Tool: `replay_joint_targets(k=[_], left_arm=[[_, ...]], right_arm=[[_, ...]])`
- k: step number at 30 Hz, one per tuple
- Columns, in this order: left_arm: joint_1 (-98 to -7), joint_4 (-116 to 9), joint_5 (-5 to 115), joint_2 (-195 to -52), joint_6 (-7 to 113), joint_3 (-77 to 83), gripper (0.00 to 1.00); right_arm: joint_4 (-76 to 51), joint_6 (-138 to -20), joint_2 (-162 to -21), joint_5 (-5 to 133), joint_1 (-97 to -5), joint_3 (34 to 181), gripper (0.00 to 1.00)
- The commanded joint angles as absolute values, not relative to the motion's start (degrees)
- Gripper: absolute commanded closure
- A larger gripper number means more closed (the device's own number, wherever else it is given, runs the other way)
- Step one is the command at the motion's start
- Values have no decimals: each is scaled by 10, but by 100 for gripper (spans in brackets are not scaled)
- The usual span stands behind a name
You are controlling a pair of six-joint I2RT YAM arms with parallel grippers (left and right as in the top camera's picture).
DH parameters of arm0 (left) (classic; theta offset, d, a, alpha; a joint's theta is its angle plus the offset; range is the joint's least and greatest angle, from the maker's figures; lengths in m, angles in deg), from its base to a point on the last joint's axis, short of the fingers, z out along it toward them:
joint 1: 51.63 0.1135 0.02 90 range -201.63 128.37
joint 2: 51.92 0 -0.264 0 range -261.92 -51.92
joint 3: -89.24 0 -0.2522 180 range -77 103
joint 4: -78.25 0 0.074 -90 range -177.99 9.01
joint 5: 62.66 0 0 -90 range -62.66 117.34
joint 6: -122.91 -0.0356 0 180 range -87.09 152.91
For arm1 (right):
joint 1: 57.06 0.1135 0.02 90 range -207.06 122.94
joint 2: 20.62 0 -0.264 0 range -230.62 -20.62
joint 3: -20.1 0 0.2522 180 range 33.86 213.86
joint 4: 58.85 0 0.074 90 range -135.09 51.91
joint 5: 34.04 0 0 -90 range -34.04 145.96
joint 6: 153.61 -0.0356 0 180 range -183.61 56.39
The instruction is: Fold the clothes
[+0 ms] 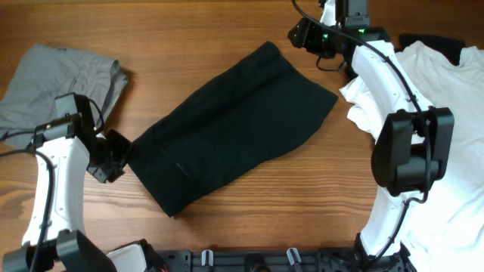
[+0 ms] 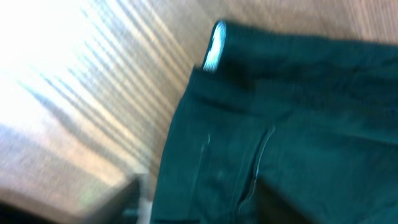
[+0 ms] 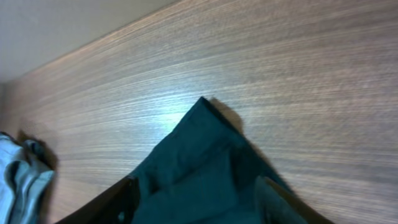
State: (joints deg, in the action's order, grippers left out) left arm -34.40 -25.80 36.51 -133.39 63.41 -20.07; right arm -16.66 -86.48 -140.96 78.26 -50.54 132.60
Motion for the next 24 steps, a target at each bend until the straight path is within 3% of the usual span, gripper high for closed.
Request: replay_joint_targets(k=[1, 4, 6, 8, 9, 13, 16, 24], left_arm=[[-341, -292, 357, -1341, 620, -200, 26], [-342, -285, 408, -1341, 566, -173, 33], [-342, -272, 442, -1339, 551, -160, 47], [-346, -267, 483, -1338, 529, -159, 83], [-352, -265, 501, -1338, 518, -159, 95], [-412, -268, 496, -1346, 472, -160, 96], [-474, -283, 448, -1356, 468, -164, 96], [-544, -334, 383, -1411, 565, -189, 96]], right_arm=[[-152, -827, -1401, 774, -520, 1339, 32], [-100, -827, -1376, 805, -544, 1339, 32], [-50, -827, -1360, 805, -561, 1339, 33], [4, -826, -1349, 804, -574, 1339, 35], [34, -826, -1347, 804, -581, 1339, 36], [146, -799, -1352, 766, -593, 1326, 36], [165, -799, -1355, 698, -591, 1286, 23], [-2, -722, -1355, 738, -593, 1146, 13]])
